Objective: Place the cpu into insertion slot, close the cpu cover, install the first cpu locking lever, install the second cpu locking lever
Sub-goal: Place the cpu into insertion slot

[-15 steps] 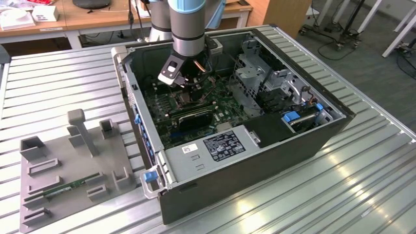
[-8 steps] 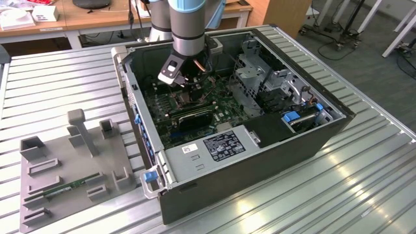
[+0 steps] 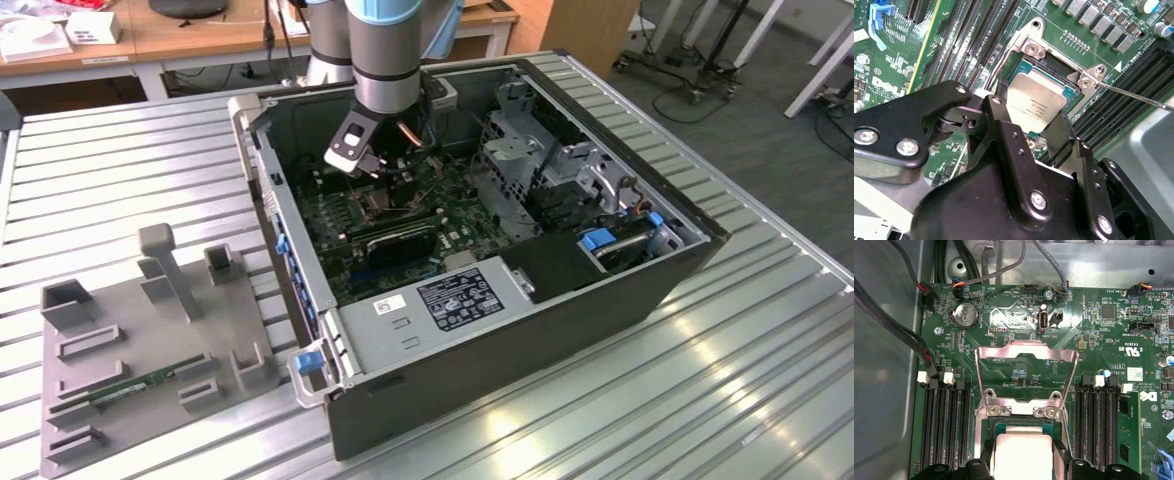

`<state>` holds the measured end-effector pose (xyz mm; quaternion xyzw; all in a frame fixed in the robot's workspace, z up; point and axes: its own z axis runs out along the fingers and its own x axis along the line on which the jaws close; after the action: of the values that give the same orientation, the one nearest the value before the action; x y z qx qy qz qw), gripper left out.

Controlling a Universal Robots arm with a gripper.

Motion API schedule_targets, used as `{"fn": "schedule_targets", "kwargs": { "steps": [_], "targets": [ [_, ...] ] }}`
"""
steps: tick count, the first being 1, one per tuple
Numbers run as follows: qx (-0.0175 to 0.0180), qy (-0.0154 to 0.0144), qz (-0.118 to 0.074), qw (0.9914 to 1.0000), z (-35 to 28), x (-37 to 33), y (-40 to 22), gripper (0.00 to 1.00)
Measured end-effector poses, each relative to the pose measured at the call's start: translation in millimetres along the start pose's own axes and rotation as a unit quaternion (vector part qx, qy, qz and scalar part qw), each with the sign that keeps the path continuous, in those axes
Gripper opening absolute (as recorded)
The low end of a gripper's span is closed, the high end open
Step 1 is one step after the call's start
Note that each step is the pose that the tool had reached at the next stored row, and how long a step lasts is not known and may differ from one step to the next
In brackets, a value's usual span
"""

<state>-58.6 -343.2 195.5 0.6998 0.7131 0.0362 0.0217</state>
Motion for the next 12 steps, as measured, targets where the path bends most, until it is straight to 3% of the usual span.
{"fn": "schedule_targets", "kwargs": {
  "steps": [12],
  "targets": [
    [0.0000, 0.0009, 0.000, 1.00000, 1.3, 0.8, -0.1, 0.54]
  ]
}}
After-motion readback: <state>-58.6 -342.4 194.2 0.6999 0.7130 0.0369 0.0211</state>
